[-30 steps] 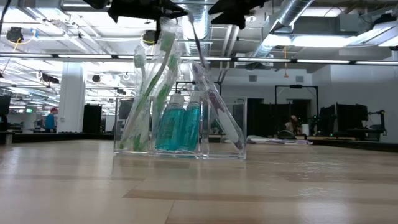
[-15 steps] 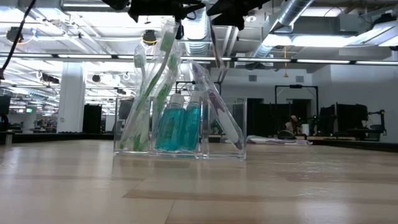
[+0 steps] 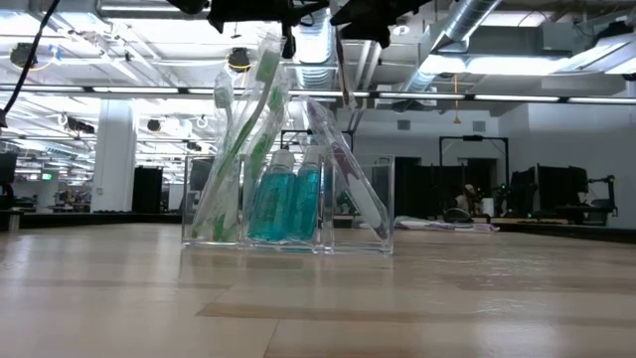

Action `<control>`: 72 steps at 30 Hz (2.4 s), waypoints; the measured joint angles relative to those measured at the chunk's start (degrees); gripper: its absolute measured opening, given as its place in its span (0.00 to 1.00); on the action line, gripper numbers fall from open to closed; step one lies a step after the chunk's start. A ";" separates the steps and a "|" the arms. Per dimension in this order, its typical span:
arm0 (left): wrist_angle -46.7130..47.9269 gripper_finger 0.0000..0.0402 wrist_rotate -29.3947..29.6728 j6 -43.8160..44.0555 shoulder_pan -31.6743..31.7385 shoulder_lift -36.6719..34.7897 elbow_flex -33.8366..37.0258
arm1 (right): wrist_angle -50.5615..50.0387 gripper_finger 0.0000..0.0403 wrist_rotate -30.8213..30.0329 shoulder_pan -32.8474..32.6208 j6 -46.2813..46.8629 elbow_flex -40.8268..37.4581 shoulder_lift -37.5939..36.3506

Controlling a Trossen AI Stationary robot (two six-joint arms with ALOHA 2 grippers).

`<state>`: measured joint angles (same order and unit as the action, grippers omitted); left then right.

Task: Pick & Place toothbrushing station
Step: Put the purple toothbrush into the transparent organizer

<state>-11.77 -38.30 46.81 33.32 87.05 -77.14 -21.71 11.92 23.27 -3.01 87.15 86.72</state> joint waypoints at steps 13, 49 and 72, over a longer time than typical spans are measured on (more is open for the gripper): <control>-1.05 0.00 0.41 -0.31 0.35 0.00 0.02 | 1.57 0.03 0.31 -0.11 -0.50 -0.02 -0.04; 4.17 0.30 -6.80 -35.50 21.75 -2.67 0.07 | -5.56 0.00 -34.43 -19.60 26.20 0.00 -14.88; 7.12 0.26 -6.80 -37.06 11.36 -10.50 0.07 | -34.03 0.00 -82.07 -60.53 99.70 -0.50 15.08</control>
<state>-4.65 -45.10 9.75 44.68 76.54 -77.08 -55.75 -70.14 -37.26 96.69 86.65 101.80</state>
